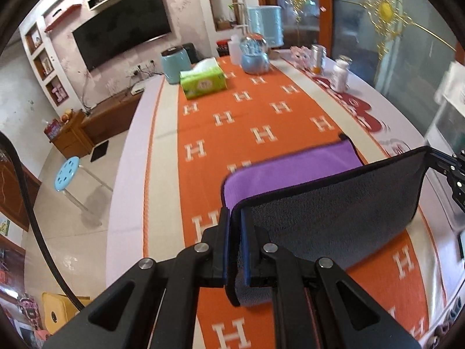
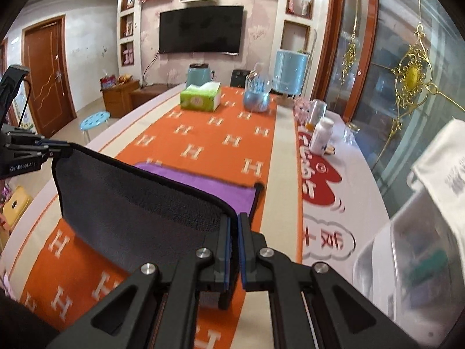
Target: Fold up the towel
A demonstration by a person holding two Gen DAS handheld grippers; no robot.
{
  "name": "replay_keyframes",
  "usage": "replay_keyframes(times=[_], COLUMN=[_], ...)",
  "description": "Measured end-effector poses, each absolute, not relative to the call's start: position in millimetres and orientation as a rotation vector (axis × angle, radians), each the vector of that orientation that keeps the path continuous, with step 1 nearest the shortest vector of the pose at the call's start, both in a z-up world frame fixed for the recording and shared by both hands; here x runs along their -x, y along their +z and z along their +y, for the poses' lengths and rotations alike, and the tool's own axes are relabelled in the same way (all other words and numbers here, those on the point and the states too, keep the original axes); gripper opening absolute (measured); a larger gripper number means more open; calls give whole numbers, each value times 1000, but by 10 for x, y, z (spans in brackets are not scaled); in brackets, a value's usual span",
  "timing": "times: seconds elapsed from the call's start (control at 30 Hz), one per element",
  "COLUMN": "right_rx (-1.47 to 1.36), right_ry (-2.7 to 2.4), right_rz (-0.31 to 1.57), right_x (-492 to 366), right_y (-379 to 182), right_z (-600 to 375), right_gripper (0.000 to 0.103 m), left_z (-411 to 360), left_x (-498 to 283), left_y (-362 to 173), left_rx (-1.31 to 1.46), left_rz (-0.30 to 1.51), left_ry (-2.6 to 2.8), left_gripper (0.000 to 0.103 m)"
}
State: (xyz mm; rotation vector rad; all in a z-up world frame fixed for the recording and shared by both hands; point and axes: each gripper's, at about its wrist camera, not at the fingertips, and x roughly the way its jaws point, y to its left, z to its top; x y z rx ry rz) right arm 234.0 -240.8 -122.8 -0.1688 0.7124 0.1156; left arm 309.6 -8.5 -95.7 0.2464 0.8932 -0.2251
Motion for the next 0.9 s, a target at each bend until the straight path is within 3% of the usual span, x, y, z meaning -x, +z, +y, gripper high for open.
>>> replay_keyframes(times=[0.67, 0.77, 0.9], right_rx=[204, 201, 222], right_ry=[18, 14, 23], right_rz=[651, 675, 703], right_x=[-3359, -3417, -3449], right_y=[-1715, -1761, -1813], right_z=[-2330, -2327, -2293], right_gripper=[7, 12, 27], left_z=[-151, -154, -152], left_x=[-4098, -4147, -4151], left_y=[-1507, -1572, -1591], left_rx=[-170, -166, -171], left_rz=[906, 924, 919], left_ry=[-129, -138, -132], left_gripper=[8, 18, 30])
